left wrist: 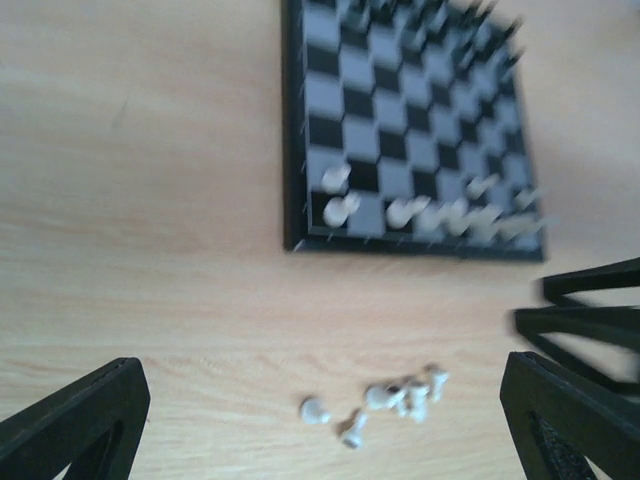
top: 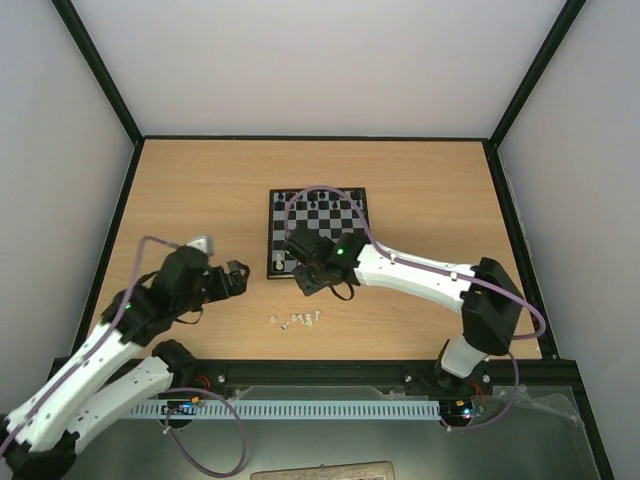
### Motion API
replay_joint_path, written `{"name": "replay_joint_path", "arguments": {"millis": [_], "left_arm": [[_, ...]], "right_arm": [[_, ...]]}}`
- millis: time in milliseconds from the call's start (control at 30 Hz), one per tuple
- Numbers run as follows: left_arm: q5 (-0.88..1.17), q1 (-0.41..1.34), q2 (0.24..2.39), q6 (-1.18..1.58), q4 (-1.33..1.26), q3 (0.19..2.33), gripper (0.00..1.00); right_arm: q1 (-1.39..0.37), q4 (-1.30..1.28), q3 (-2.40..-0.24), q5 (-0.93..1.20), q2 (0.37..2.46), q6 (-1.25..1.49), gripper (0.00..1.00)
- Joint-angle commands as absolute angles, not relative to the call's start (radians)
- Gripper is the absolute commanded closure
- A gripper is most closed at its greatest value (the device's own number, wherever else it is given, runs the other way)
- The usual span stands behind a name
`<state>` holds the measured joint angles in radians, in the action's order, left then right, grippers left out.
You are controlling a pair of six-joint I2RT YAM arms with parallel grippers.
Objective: Set up the chess pieces on the board
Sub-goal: Place the chess piece on the chessboard, then pick up the chess piece at the center of the board.
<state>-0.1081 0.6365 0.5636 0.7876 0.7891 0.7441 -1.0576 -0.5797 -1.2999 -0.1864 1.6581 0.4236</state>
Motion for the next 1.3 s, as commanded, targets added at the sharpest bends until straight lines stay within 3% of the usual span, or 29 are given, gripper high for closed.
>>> {"name": "replay_joint_path", "arguments": {"millis": [0,233,367,533,833,1267], "left_arm": [[0.023,0.648,0.743,0.728,0.758,0.684,0.01],[0.002,0.757,0.884,0.766,0.743,0.647,0.04],[-0.037,0.875,0.990,0.828,0.698,0.624,0.14],[-0.094,0.985,1.137,0.887,0.653,0.629,0.34],[-0.142,1.033,1.315,0.886,0.606,0.702,0.58],[-0.152,1.034,1.407,0.859,0.609,0.739,0.76]], "right_arm": [[-1.046,-0.596,-1.224,-0.259,1.540,0.463,0.65],[-0.993,-0.560,-1.128,-0.259,1.416,0.467,0.64],[-0.989,-0.535,-1.093,-0.242,1.396,0.458,0.64],[-0.986,-0.511,-1.070,-0.225,1.383,0.444,0.64],[-0.984,-0.499,-1.039,-0.216,1.353,0.424,0.63],[-0.982,-0.498,-1.032,-0.216,1.336,0.420,0.64]]}}
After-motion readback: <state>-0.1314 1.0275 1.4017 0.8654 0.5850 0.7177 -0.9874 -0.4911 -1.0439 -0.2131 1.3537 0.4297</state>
